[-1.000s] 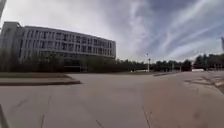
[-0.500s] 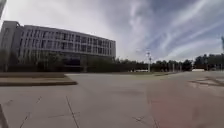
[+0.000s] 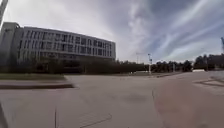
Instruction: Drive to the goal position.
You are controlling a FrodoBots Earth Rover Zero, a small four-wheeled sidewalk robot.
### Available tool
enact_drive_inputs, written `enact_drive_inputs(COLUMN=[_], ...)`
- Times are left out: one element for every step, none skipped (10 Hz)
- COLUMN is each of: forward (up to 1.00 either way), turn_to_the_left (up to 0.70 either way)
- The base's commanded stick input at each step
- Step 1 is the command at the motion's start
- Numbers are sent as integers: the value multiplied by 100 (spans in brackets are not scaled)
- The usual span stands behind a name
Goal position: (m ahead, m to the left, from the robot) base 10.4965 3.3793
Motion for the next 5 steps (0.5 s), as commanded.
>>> enact_drive_inputs(forward=[100, 100, 100, 100, 100], turn_to_the_left=[0, 0, 0, 0, 0])
